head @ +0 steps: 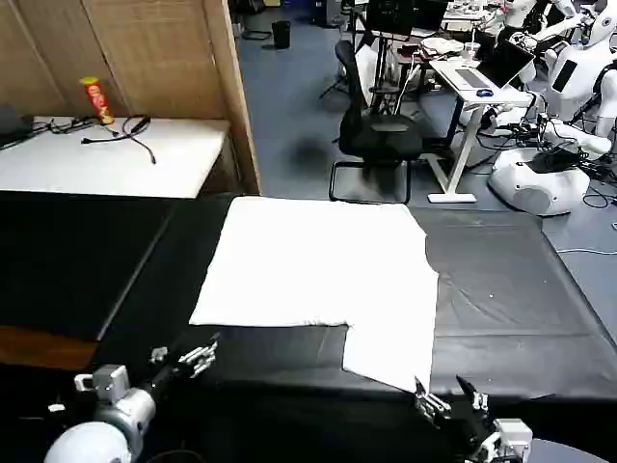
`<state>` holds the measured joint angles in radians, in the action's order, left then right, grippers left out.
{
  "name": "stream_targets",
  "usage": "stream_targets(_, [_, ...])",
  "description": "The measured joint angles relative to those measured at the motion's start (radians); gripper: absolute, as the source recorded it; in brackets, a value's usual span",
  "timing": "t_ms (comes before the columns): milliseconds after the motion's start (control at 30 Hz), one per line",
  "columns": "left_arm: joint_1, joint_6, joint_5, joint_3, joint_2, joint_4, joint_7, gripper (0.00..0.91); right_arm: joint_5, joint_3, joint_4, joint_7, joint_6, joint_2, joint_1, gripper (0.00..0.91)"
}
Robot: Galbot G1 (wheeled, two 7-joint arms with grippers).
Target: Fold and organize the clothes.
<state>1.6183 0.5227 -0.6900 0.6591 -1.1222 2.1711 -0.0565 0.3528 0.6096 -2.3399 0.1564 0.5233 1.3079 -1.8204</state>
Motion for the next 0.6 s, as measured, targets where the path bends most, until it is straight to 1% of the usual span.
stream_targets(67, [-0.006,-0.018,0.003,-0.001,0.002,-0.008,0.004,0.878,-0.006,-0.007,0.009,0.006,0.003,-0.002,0.014,0.878])
stream_targets(167, [-0.026,0.005,-0.010,-0.002,0.007,-0.027,-0.001,0.878,-0.015,-0.016,0.030,0.017,0.012,-0.003,0.043,0.878])
stream_targets(233, [-0.042,-0.009,-0.010,-0.004,0.016,-0.042,-0.002,0.878,-0.016,-0.023,0.046,0.025,0.017,-0.002,0.065,0.878])
stream_targets(367, [-0.082,-0.033,-0.026,-0.008,0.039,-0.089,-0.002,0.878,-0.020,-0.041,0.083,0.036,0.033,0.001,0.109,0.878])
stream_targets(533, [-0.124,-0.038,-0.051,-0.019,0.055,-0.152,-0.003,0.878,-0.029,-0.059,0.136,0.038,0.039,0.005,0.154,0.878])
stream_targets(567, [-0.132,-0.039,-0.050,-0.023,0.056,-0.163,-0.002,0.868,-0.030,-0.060,0.145,0.038,0.040,0.005,0.159,0.878])
stream_targets(600, [-0.139,-0.042,-0.048,-0.028,0.057,-0.177,-0.002,0.770,-0.030,-0.062,0.153,0.036,0.041,0.005,0.165,0.878])
